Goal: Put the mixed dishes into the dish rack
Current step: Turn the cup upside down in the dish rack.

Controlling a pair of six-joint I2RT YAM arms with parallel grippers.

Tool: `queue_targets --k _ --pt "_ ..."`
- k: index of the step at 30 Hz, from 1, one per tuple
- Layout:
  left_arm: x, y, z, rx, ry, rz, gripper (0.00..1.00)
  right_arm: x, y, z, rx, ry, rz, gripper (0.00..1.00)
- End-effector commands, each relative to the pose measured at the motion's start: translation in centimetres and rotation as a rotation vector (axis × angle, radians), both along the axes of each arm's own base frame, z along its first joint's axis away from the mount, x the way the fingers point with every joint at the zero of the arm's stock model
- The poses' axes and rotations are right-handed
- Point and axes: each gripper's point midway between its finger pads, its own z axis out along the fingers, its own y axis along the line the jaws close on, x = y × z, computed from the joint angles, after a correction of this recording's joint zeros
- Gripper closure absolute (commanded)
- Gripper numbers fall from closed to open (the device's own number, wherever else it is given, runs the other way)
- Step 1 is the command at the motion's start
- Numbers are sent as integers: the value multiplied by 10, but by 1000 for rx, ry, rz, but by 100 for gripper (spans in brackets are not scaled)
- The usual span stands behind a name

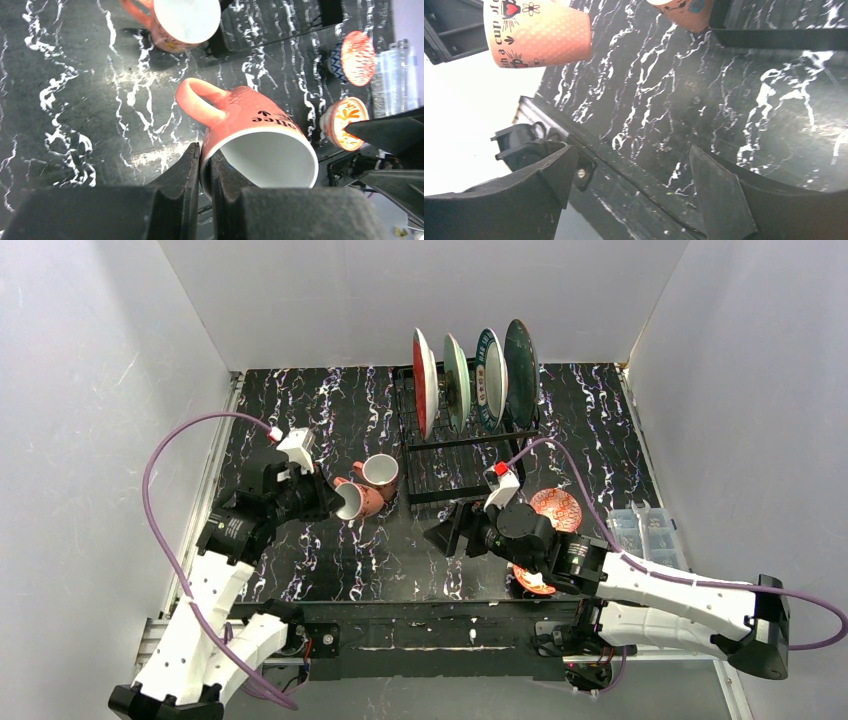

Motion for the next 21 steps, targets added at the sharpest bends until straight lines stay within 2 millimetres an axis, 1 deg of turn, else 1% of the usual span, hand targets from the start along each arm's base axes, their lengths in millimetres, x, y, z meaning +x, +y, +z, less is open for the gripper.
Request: queue_targets --k 1,6,7,11,12,21 --pt "4 -21 31 -141 -144 -70 100 -5 21 37 243 50 12 8" --pt "3 -31 48 -229 -244 -108 100 -8 28 43 348 83 17 6" --pt "3 -33 51 -242 -260 -114 100 -8 30 50 392 82 23 5" --pt "1 -39 61 -300 -314 -137 100 -11 30 59 512 101 28 3" --pt "1 -41 66 -320 -336 -143 100 -11 30 62 537 109 27 3" --pt "-10 -53 95 -449 -481 -214 100 -15 30 87 717 108 56 2"
